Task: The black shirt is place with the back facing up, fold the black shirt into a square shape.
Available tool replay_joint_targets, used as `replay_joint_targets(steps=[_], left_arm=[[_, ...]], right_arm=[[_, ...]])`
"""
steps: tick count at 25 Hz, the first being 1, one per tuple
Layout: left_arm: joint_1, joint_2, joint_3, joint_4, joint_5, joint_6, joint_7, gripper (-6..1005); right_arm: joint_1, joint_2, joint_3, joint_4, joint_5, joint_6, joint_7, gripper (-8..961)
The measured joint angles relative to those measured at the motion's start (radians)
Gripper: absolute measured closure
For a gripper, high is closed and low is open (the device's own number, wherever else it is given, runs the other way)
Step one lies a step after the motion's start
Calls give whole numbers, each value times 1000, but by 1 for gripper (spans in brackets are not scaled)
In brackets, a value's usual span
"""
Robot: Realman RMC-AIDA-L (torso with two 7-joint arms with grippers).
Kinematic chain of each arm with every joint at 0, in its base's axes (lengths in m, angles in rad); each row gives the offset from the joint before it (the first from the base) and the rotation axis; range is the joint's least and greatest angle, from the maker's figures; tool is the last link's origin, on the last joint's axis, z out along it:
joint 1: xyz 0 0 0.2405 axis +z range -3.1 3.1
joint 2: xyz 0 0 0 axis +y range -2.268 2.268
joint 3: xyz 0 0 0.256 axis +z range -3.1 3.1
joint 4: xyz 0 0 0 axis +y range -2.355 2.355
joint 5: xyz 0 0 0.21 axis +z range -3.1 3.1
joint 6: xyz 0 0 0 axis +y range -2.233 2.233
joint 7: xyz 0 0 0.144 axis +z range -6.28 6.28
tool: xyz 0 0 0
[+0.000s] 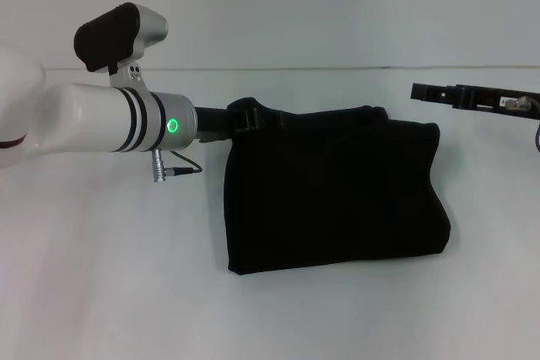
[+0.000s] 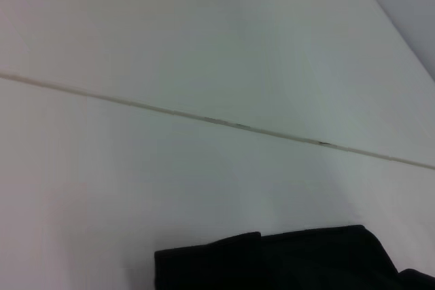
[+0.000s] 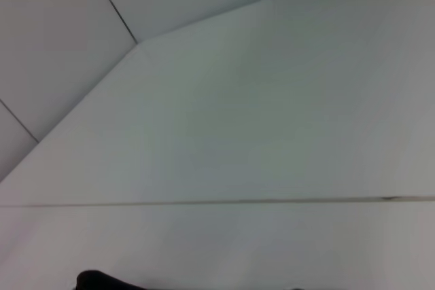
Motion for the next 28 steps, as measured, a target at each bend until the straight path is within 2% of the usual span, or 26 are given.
replay_joint_targets(steps=[1,6,8,15,19,25,28], left_arm=[[0,0,-1,-1,-1,0,11,140],[3,-8,-5,6,-5,0,69,350],[3,-9,-6,6,-6,-2,78,403],[0,-4,-7,-1,-22,-26,82,589],[-1,-2,-7,-3,-22,-43,76,831],[-1,0,-7,-5,-22,-49,75,997],[-1,4,-8,-2,-24,-49,73,996]], right_arm=[[-1,-1,-3,1,0,0,0,130],[-9,-4,-11,3,-2,-10,0,130],[-12,-5,-17,3,-2,-15,0,130],[-27,-13,-42,1,-3,-56,1,131],[-42,-30,-40,-9,-3,-126,1,131],[-66,-51,-37,-9,-3,-170,8,129],[-77,-65,-44,-8,-4,-219,9,129]])
